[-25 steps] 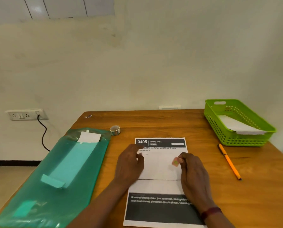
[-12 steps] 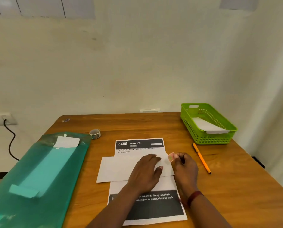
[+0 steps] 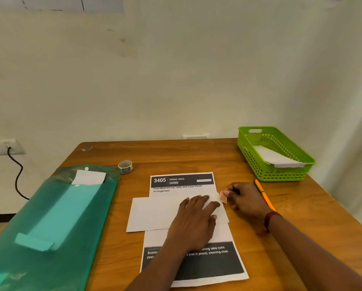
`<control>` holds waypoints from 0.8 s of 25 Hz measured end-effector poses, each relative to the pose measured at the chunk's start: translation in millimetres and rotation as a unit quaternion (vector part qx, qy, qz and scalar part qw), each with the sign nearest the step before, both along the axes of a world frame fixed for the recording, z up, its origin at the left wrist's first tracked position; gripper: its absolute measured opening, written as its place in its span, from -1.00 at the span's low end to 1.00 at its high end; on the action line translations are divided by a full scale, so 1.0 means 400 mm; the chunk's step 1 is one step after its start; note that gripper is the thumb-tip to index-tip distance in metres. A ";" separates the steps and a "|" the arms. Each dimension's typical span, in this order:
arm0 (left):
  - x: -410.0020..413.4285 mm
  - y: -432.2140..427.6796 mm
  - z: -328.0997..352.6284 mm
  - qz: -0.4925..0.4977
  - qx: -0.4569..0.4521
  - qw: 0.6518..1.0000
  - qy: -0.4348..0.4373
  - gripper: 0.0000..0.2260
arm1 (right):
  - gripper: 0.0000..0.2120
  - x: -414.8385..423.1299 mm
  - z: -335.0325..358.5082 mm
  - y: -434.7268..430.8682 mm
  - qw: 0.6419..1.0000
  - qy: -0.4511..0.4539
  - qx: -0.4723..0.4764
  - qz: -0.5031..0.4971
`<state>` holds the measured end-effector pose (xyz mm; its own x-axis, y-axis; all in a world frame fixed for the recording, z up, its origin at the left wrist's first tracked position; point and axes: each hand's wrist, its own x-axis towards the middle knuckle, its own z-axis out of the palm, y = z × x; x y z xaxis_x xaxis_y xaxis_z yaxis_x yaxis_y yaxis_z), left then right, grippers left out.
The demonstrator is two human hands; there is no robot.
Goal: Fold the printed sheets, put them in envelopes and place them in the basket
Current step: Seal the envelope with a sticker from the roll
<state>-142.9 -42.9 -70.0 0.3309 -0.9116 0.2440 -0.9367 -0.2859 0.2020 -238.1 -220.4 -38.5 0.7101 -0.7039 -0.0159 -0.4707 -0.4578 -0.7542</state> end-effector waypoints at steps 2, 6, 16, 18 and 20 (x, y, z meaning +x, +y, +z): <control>0.001 -0.003 -0.004 -0.006 0.006 1.000 -0.007 -0.61 | -0.92 0.012 0.025 -0.016 0.998 0.043 -0.001 0.043; 0.004 -0.008 -0.012 -0.004 0.011 1.000 -0.021 -0.57 | -0.90 0.057 0.048 -0.014 0.991 0.083 -0.041 0.101; 0.010 -0.014 -0.022 0.000 0.010 0.999 -0.035 -0.52 | -0.92 0.094 0.062 -0.023 0.979 0.150 -0.061 0.125; 0.011 -0.014 -0.022 0.000 0.015 0.999 -0.038 -0.51 | -0.91 0.099 0.064 -0.024 0.975 0.166 -0.070 0.127; 0.008 -0.015 -0.021 0.001 0.019 0.999 -0.040 -0.51 | -0.90 0.100 0.062 -0.025 0.975 0.169 -0.075 0.123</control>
